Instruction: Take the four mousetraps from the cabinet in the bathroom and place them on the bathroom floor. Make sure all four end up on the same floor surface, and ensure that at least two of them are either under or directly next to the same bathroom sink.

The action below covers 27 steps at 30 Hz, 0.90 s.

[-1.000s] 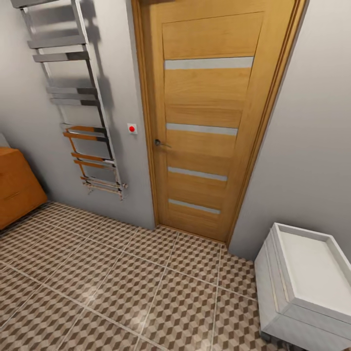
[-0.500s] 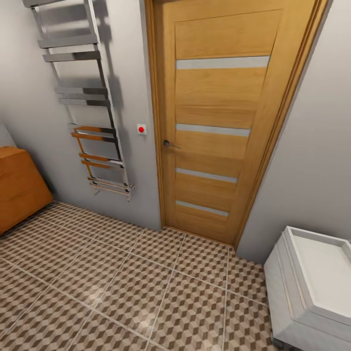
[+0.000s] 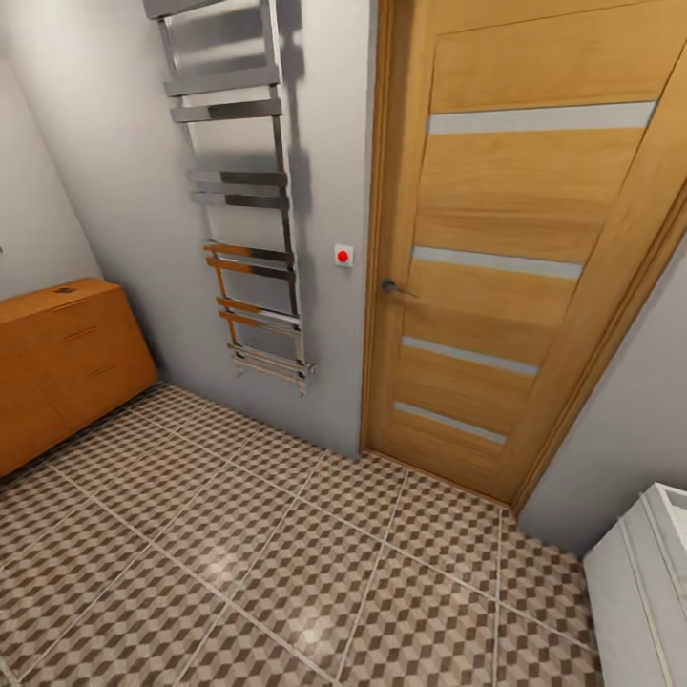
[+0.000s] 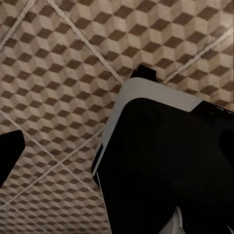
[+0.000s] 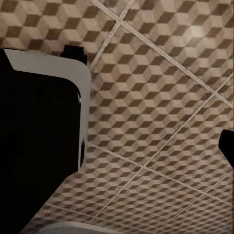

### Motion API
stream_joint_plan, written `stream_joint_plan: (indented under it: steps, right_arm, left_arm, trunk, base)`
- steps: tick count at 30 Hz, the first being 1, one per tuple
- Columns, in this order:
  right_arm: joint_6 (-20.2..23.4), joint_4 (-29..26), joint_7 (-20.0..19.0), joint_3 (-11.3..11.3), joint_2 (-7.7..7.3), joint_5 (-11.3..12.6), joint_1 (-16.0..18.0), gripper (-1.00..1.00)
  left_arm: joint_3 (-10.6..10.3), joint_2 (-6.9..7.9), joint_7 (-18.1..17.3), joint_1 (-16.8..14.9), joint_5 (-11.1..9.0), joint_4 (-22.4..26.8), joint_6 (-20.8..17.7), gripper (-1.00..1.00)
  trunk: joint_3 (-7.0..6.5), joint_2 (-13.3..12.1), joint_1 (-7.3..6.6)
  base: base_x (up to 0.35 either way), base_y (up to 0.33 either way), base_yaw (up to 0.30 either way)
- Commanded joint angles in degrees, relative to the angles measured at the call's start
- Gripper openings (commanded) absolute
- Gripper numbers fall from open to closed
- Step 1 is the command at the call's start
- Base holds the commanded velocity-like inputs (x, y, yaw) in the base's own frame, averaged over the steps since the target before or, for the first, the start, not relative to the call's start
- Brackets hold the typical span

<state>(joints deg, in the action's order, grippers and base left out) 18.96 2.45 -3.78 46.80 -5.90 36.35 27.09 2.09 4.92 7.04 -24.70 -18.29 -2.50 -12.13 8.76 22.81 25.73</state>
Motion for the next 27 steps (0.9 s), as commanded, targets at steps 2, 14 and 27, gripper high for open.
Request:
stream_joint_plan:
  steps: [2, 14, 27]
  right_arm:
    - [0.11, 0.1, -0.33, 0.49, 0.01, 0.3, 0.07, 1.0]
    - [0.04, 0.1, -0.28, 0.49, 0.01, 0.3, 0.07, 1.0]
    - [0.03, 0.1, -0.26, 0.49, 0.08, 0.3, 0.07, 1.0]
  left_arm:
    - [0.19, -0.02, 0.14, -0.08, -0.25, -0.05, -0.08, 1.0]
    - [0.25, -0.02, 0.12, -0.08, -0.25, 0.05, -0.09, 1.0]
    - [0.35, -0.07, 0.17, -0.08, -0.25, 0.15, -0.09, 1.0]
  trunk:
    - [0.11, 0.11, 0.05]
    - [0.11, 0.11, 0.05]
    - [0.11, 0.11, 0.05]
  base:
    - [0.2, 0.225, 0.285]
    - [0.214, 0.18, 0.289]
    - [0.12, 0.039, 0.29]
